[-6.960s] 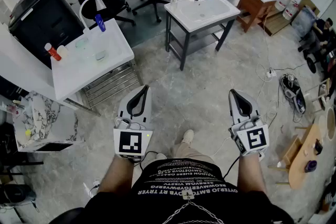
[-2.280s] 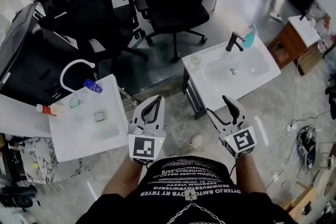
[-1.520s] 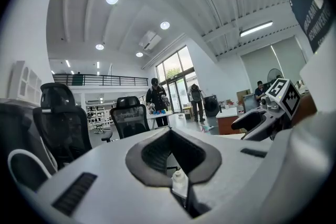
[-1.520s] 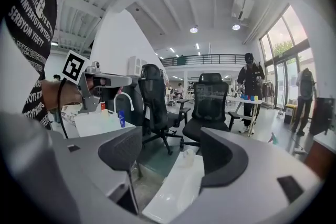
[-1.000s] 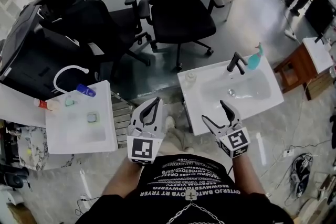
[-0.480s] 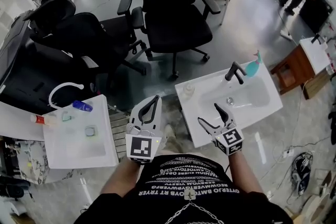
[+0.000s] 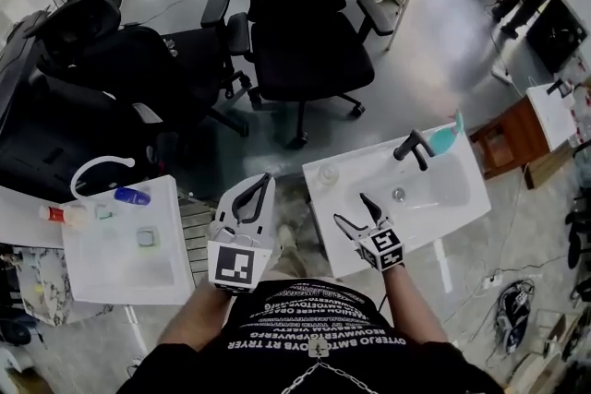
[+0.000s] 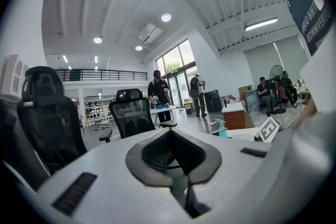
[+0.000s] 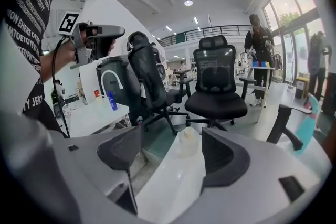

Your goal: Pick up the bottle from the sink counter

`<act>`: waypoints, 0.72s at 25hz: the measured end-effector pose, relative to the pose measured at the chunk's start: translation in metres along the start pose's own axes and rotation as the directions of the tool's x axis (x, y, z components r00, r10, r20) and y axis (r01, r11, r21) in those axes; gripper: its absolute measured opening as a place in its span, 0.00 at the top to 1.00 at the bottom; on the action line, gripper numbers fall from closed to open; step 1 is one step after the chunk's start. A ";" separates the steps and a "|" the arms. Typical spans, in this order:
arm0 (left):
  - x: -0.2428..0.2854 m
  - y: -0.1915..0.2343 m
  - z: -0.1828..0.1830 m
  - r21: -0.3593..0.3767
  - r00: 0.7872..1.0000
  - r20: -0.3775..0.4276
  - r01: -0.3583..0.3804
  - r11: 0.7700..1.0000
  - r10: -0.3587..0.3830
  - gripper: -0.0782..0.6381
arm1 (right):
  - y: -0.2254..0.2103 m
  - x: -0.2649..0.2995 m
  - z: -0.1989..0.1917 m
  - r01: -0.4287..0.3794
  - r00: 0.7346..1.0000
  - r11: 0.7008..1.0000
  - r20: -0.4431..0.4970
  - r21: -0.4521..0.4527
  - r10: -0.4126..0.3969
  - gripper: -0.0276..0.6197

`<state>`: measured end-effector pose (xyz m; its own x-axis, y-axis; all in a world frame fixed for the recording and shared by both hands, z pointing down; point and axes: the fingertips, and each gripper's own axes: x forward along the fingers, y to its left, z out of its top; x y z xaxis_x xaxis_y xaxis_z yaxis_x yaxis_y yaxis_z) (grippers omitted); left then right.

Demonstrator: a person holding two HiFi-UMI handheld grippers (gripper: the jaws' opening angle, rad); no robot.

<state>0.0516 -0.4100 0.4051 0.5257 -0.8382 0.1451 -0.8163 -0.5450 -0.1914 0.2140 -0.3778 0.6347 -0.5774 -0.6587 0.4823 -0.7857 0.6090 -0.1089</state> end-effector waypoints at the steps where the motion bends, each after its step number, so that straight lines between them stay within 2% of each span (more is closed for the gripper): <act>1: 0.003 0.002 -0.003 0.005 1.000 -0.011 0.002 1.000 -0.002 0.89 | -0.005 0.008 -0.003 0.000 1.000 1.000 -0.009 0.001 0.000 0.44; 5: 0.013 0.015 -0.009 -0.009 1.000 -0.024 -0.010 1.000 0.010 0.89 | -0.019 0.039 -0.013 -0.014 0.999 1.000 -0.045 -0.007 0.014 0.44; 10: 0.016 0.030 -0.010 0.046 0.999 -0.030 -0.017 0.999 0.019 0.89 | -0.027 0.073 -0.028 -0.038 0.995 0.999 -0.091 -0.021 0.036 0.44; 15: 0.019 0.040 -0.029 0.013 0.998 -0.068 -0.015 1.000 0.016 0.89 | -0.039 0.112 -0.050 -0.032 0.986 0.997 -0.168 -0.068 0.020 0.43; 18: 0.027 0.041 -0.035 0.007 0.997 -0.081 -0.001 1.000 0.001 0.89 | -0.049 0.132 -0.058 -0.027 0.981 0.999 -0.193 -0.025 0.021 0.40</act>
<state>0.0240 -0.4541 0.4354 0.5034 -0.8348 0.2231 -0.8150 -0.5444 -0.1983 0.1888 -0.4687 0.7543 -0.5404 -0.5483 0.6383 -0.7642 0.6373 -0.0996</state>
